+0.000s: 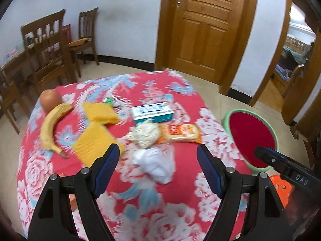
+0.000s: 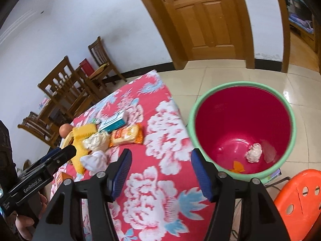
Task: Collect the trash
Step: 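Move both tools back over the table toward the remaining items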
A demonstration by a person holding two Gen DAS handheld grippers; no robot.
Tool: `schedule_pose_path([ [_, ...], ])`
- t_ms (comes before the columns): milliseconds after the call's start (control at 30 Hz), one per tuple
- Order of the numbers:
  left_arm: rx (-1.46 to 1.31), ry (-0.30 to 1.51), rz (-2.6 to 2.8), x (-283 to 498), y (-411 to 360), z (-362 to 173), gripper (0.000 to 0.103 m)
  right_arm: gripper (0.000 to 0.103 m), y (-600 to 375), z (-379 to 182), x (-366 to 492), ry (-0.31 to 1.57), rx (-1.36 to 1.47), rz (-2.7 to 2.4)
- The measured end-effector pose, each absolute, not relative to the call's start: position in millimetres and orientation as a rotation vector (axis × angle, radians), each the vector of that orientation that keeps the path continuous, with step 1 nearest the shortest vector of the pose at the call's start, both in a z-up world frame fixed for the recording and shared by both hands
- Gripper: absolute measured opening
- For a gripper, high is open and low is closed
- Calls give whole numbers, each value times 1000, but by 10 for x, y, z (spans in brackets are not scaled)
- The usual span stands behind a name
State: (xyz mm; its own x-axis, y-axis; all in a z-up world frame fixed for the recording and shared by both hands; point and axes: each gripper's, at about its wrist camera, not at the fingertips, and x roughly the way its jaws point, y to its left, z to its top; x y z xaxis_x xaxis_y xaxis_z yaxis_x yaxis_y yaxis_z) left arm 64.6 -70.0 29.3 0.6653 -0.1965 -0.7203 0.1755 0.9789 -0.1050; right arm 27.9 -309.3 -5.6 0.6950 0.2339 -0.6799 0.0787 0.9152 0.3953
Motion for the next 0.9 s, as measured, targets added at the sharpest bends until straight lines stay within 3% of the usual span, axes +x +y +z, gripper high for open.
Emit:
schedule_pose_path([
  [500, -116, 840, -23, 466, 280, 88, 80, 67, -2431, -114, 367, 859, 344, 192],
  [900, -169, 885, 44, 424, 620, -121, 81, 72, -1985, -160, 475, 891, 297, 255],
])
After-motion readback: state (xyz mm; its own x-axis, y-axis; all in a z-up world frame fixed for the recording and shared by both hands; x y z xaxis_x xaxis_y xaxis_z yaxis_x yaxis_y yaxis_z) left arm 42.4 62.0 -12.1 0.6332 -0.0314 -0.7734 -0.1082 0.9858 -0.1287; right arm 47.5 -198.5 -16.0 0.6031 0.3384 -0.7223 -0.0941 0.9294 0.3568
